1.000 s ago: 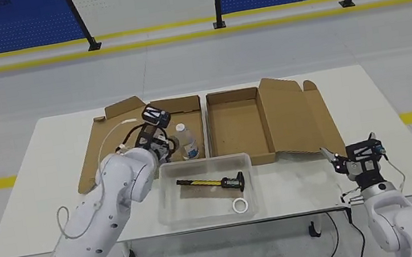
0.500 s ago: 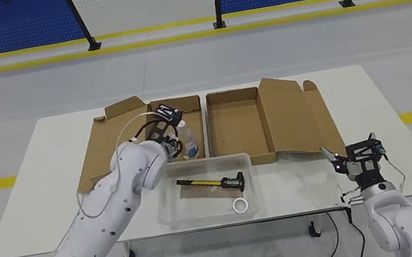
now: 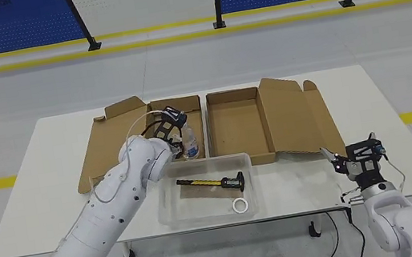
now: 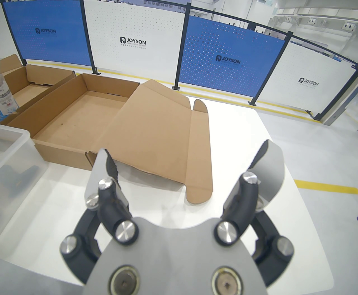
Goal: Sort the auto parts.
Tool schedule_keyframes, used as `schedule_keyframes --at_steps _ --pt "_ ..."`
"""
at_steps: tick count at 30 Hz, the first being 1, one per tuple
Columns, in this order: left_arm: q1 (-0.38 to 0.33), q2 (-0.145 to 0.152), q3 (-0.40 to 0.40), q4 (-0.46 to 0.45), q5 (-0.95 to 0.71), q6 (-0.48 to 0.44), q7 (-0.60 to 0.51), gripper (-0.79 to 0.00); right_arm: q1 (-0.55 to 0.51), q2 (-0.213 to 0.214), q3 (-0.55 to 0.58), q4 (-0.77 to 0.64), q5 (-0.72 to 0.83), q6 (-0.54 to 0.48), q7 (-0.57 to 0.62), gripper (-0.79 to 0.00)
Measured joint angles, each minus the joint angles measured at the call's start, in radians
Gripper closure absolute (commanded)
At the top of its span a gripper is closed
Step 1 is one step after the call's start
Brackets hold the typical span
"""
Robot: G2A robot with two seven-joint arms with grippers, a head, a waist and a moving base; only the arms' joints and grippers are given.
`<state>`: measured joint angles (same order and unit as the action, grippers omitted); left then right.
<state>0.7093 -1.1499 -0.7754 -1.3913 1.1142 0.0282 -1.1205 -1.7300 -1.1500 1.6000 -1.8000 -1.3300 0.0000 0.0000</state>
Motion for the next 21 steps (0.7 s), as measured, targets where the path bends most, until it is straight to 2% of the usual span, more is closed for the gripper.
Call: schedule_keyframes --at_steps 21 --pt "-0.112 -0.092 0.095 0.261 0.006 -0.037 0.019 0.0 0.0 0.0 0.0 0.0 0.0 0.0 0.0 -0.785"
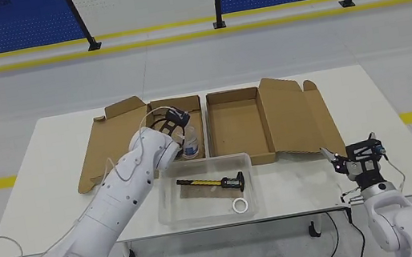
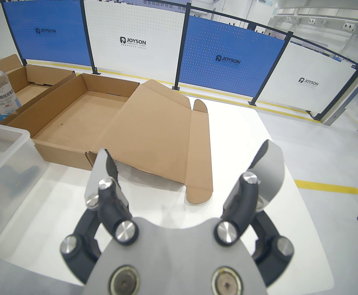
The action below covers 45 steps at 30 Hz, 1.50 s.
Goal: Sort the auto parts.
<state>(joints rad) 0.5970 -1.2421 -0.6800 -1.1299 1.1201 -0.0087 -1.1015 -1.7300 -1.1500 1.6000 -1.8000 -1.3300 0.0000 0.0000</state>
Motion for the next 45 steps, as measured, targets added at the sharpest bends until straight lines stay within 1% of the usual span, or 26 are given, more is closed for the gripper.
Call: schedule_keyframes --at_steps 9,11,15,16,18,20,21,24,29,32,33,35,36,37,39,42,43,45 --pt "-0.023 -0.033 0.021 0.074 0.003 -0.012 0.007 0.0 0.0 0.0 0.0 0.0 0.0 0.0 0.0 -0.785" --pt "-0.027 -0.039 0.024 0.088 0.005 -0.013 0.009 -0.058 0.0 0.0 0.0 0.0 0.0 0.0 0.0 -0.785" --pt "-0.034 -0.051 0.028 0.111 0.007 -0.017 0.014 -0.074 0.0 0.0 0.0 0.0 0.0 0.0 0.0 -0.785" --pt "-0.036 -0.055 0.029 0.117 0.008 -0.018 0.016 -0.062 0.0 0.0 0.0 0.0 0.0 0.0 0.0 -0.785" --pt "-0.038 -0.059 0.028 0.125 0.01 -0.018 0.018 -0.071 0.0 0.0 0.0 0.0 0.0 0.0 0.0 -0.785" --pt "-0.04 -0.063 0.027 0.134 0.014 -0.018 0.021 -0.108 0.0 0.0 0.0 0.0 0.0 0.0 0.0 -0.785" --pt "-0.04 -0.065 0.026 0.137 0.016 -0.019 0.022 -0.114 0.0 0.0 0.0 0.0 0.0 0.0 0.0 -0.785" --pt "-0.04 -0.069 0.021 0.147 0.019 -0.021 0.026 -0.099 0.0 0.0 0.0 0.0 0.0 0.0 0.0 -0.785" --pt "-0.029 -0.069 0.0 0.127 0.027 -0.01 0.039 -0.117 0.0 0.0 0.0 0.0 0.0 0.0 0.0 -0.785" --pt "-0.012 -0.062 -0.025 0.086 0.032 -0.004 0.042 -0.135 0.0 0.0 0.0 0.0 0.0 0.0 0.0 -0.785" --pt "-0.004 -0.058 -0.036 0.069 0.033 -0.002 0.044 -0.163 0.0 0.0 0.0 0.0 0.0 0.0 0.0 -0.785" --pt "0.017 -0.046 -0.066 0.019 0.042 0.003 0.043 -0.259 0.0 0.0 0.0 0.0 0.0 0.0 0.0 -0.785" --pt "0.029 -0.04 -0.081 -0.006 0.048 0.006 0.041 -0.32 0.0 0.0 0.0 0.0 0.0 0.0 0.0 -0.785" --pt "0.047 -0.031 -0.104 -0.046 0.057 0.01 0.037 -0.351 0.0 0.0 0.0 0.0 0.0 0.0 0.0 -0.785" --pt "0.079 -0.016 -0.141 -0.113 0.073 0.017 0.029 -0.385 0.0 0.0 0.0 0.0 0.0 0.0 0.0 -0.785" --pt "0.148 0.011 -0.211 -0.243 0.103 0.022 0.016 -0.431 0.0 0.0 0.0 0.0 0.0 0.0 0.0 -0.785" --pt "0.179 0.021 -0.243 -0.298 0.11 0.02 0.013 -0.462 0.0 0.0 0.0 0.0 0.0 0.0 0.0 -0.785" --pt "0.231 0.037 -0.293 -0.379 0.115 0.016 0.012 -0.545 0.0 0.0 0.0 0.0 0.0 0.0 0.0 -0.785"
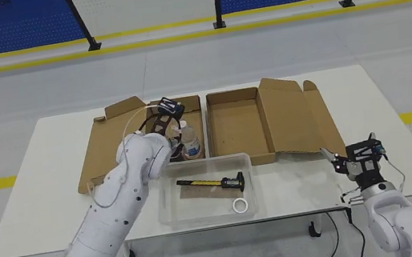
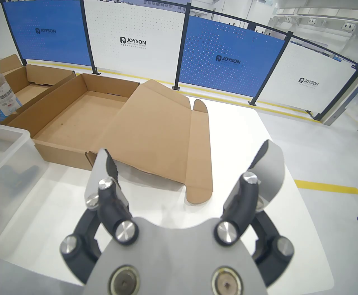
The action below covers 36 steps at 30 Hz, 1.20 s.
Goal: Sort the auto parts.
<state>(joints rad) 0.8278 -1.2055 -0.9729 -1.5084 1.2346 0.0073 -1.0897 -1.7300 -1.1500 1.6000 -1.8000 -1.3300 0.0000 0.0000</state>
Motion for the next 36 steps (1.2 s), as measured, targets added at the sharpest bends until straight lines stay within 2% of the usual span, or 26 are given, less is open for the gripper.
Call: schedule_keyframes --at_steps 2,3,4,9,13,19,26,32,36 --pt "0.064 0.016 -0.063 -0.091 -0.003 -0.003 0.007 -0.637 0.0 0.0 0.0 0.0 0.0 0.0 0.0 -0.785" --pt "0.103 0.025 -0.099 -0.141 -0.005 -0.004 0.013 -0.723 0.0 0.0 0.0 0.0 0.0 0.0 0.0 -0.785" --pt "0.132 0.031 -0.126 -0.177 -0.006 -0.004 0.017 -0.751 0.0 0.0 0.0 0.0 0.0 0.0 0.0 -0.785" --pt "0.302 0.056 -0.272 -0.349 0.007 0.04 0.064 -0.785 0.0 0.0 0.0 0.0 0.0 0.0 0.0 -0.785" --pt "0.433 0.068 -0.377 -0.45 0.003 0.072 0.118 -0.785 0.0 0.0 0.0 0.0 0.0 0.0 0.0 -0.785" --pt "0.601 0.079 -0.535 -0.545 -0.042 0.085 0.211 -0.785 0.0 0.0 0.0 0.0 0.0 0.0 0.0 -0.785" --pt "0.713 0.081 -0.647 -0.579 -0.109 0.1 0.262 -0.785 0.0 0.0 0.0 0.0 0.0 0.0 0.0 -0.785" --pt "0.733 0.081 -0.678 -0.581 -0.152 0.087 0.257 -0.785 0.001 0.0 -0.001 -0.002 0.002 -0.001 0.0 -0.785" --pt "0.732 0.081 -0.678 -0.581 -0.151 0.087 0.257 -0.785 0.017 -0.002 -0.016 -0.032 0.03 -0.049 0.016 -0.785"
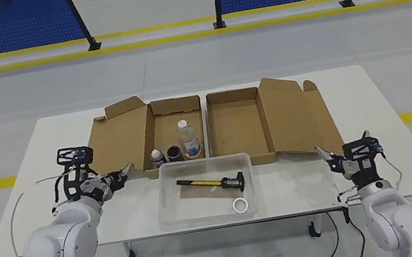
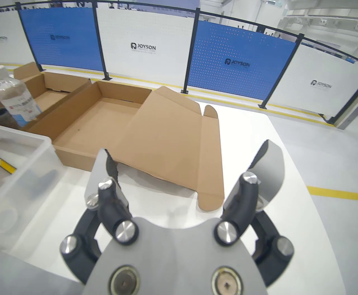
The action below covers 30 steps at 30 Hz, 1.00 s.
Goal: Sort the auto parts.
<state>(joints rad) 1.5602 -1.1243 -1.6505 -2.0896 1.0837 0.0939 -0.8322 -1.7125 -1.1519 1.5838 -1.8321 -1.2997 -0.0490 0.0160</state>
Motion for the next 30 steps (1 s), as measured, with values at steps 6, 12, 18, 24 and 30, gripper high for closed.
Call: schedule_keyframes --at_steps 6,12,18,24,30 --pt "0.0 0.0 0.0 0.0 0.0 0.0 0.0 -0.785 0.037 0.001 -0.046 -0.086 -0.05 -0.084 0.072 -0.785" --pt "0.0 0.0 0.0 0.0 0.0 0.0 0.0 -0.785 0.109 0.008 -0.127 -0.191 -0.13 -0.26 0.255 -0.785" --pt "0.0 0.0 0.0 0.0 0.0 0.0 0.0 -0.785 0.196 0.013 -0.192 -0.248 -0.11 -0.445 0.457 -0.785" --pt "0.0 0.0 0.0 0.0 0.0 0.0 0.0 -0.785 0.283 0.017 -0.274 -0.218 -0.083 -0.601 0.626 -0.785" --pt "0.0 0.0 0.0 0.0 0.0 0.0 0.0 -0.785 0.323 0.023 -0.325 -0.184 -0.087 -0.719 0.701 -0.785"
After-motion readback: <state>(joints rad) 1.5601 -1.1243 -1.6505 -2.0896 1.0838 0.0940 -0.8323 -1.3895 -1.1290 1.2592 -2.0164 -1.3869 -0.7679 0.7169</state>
